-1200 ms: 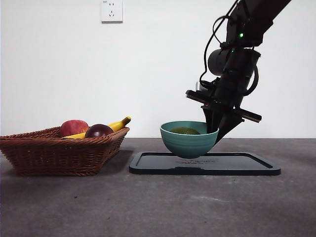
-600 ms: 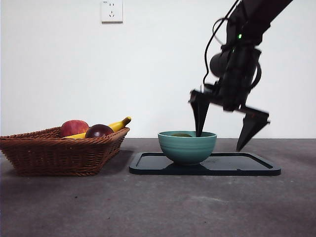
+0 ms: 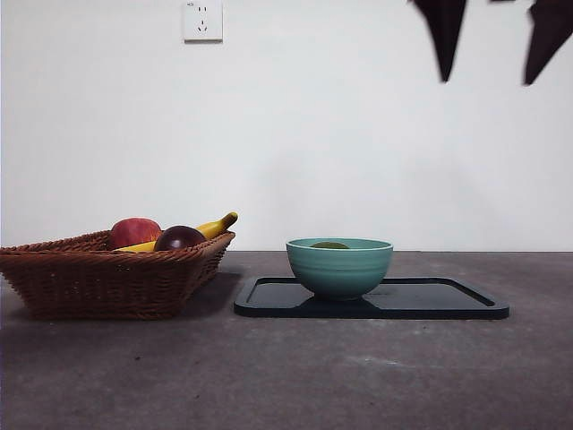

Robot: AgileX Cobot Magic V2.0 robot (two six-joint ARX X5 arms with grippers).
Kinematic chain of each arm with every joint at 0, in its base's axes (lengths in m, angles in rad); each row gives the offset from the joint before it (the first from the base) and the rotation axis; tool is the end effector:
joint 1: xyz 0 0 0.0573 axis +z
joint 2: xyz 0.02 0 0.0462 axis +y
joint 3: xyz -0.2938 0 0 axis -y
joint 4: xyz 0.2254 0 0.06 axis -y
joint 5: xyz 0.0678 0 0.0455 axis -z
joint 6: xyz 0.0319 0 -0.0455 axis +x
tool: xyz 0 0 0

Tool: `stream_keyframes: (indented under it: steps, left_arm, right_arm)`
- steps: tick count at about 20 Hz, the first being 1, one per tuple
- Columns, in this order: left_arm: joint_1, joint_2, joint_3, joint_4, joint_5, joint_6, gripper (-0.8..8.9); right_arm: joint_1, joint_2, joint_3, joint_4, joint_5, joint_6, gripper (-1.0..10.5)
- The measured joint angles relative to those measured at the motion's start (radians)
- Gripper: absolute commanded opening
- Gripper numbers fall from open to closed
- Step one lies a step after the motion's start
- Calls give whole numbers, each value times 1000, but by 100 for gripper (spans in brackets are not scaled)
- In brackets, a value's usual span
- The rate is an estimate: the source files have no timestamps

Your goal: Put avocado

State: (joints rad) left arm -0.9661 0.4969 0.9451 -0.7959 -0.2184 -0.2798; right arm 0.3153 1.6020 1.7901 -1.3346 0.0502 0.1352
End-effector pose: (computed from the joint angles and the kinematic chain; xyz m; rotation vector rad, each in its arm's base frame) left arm 0.0238 -0.0223 0.3616 -0.0662 0.3949 -0.6905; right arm 0.2671 0.0854 0.4074 -0.0891 1.1418 0.1582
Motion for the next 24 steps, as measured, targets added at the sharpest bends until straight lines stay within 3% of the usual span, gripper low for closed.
stream_keyframes:
  steps: [7, 11, 15, 22, 23, 24]
  left_arm:
    - [0, 0, 0, 0, 0, 0, 594]
    - [0, 0, 0, 0, 0, 0, 594]
    - [0, 0, 0, 0, 0, 0, 593]
    - [0, 0, 0, 0, 0, 1, 592]
    - [0, 0, 0, 0, 0, 1, 529]
    - [0, 0, 0, 0, 0, 1, 342]
  right_arm:
    - [172, -600, -579, 225, 0, 2, 514]
    - [235, -891, -813, 277, 0, 57, 515]
    - [239, -1109, -896, 268, 0, 110, 514]
    - [239, -1220, -896, 292, 2, 125, 514]
    - [239, -1220, -896, 292, 2, 126, 509]
    - [239, -1220, -896, 292, 2, 126, 424]
